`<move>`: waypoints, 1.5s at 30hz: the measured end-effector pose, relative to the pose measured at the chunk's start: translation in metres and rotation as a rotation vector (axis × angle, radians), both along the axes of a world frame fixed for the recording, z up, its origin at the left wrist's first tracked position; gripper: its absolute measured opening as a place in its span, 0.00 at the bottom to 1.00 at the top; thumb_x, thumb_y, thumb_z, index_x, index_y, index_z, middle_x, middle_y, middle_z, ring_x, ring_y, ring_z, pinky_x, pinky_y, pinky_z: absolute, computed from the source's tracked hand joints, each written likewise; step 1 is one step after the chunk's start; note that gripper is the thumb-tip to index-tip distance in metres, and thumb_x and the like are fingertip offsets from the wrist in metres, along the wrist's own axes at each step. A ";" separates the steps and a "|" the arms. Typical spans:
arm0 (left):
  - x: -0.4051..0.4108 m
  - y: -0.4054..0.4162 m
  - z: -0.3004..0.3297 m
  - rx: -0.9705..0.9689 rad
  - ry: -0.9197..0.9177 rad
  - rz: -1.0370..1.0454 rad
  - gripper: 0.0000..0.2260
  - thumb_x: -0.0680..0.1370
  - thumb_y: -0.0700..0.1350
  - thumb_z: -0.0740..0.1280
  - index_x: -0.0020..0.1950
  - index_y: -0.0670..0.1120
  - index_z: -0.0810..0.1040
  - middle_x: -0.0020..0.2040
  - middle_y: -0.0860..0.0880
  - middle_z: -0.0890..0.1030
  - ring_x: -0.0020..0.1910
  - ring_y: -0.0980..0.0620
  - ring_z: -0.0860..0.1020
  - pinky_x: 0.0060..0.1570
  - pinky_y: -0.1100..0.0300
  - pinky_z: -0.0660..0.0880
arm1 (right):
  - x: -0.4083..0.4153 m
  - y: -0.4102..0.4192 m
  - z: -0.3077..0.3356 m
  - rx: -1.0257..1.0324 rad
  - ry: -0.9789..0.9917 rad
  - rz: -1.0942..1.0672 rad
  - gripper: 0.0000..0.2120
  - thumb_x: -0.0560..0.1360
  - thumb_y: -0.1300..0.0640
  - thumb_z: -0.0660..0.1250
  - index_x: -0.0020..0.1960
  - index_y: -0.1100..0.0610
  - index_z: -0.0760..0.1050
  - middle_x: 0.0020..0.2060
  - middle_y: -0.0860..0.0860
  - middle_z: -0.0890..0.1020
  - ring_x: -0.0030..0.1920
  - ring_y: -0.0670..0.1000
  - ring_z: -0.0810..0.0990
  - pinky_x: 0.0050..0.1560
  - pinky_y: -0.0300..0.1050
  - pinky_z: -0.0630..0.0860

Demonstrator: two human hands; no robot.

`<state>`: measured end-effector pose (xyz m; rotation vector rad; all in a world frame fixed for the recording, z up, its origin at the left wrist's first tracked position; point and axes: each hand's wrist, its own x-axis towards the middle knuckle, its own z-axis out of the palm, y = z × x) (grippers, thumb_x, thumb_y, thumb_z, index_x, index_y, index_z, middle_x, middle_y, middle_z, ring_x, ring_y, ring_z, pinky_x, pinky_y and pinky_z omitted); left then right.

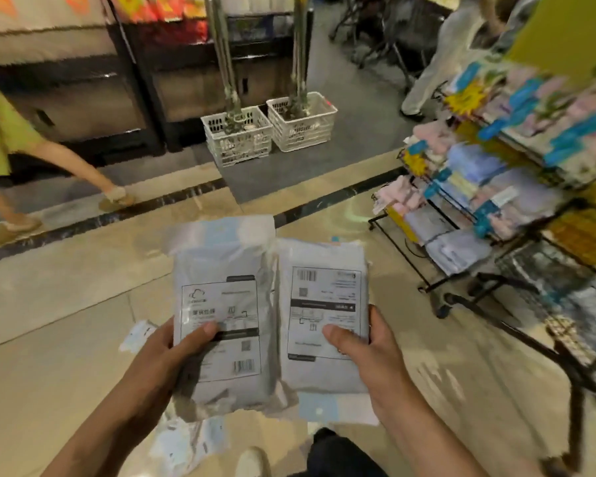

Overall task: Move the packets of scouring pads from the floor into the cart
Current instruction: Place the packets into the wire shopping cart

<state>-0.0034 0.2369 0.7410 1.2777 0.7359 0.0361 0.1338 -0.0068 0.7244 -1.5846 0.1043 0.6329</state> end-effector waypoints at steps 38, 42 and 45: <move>0.399 -0.491 -0.029 -0.056 0.151 -0.679 0.13 0.78 0.37 0.71 0.63 0.42 0.80 0.52 0.39 0.88 0.51 0.36 0.87 0.51 0.39 0.84 | 0.166 -0.500 -0.004 -0.019 0.027 -0.856 0.22 0.70 0.61 0.82 0.60 0.46 0.80 0.50 0.44 0.90 0.49 0.48 0.89 0.49 0.46 0.83; 0.473 -0.513 -0.044 -0.072 0.163 -0.808 0.18 0.76 0.45 0.76 0.65 0.44 0.80 0.54 0.41 0.88 0.52 0.39 0.88 0.54 0.40 0.84 | 0.229 -0.520 -0.014 -0.069 0.072 -0.920 0.22 0.70 0.61 0.82 0.59 0.47 0.79 0.50 0.45 0.89 0.51 0.51 0.88 0.51 0.51 0.84; 0.528 -0.535 -0.044 -0.071 0.148 -0.895 0.27 0.69 0.51 0.81 0.65 0.46 0.80 0.55 0.43 0.88 0.53 0.41 0.88 0.55 0.42 0.84 | 0.273 -0.534 -0.015 -0.086 0.122 -0.988 0.20 0.70 0.62 0.81 0.57 0.48 0.78 0.50 0.47 0.88 0.51 0.52 0.86 0.49 0.50 0.83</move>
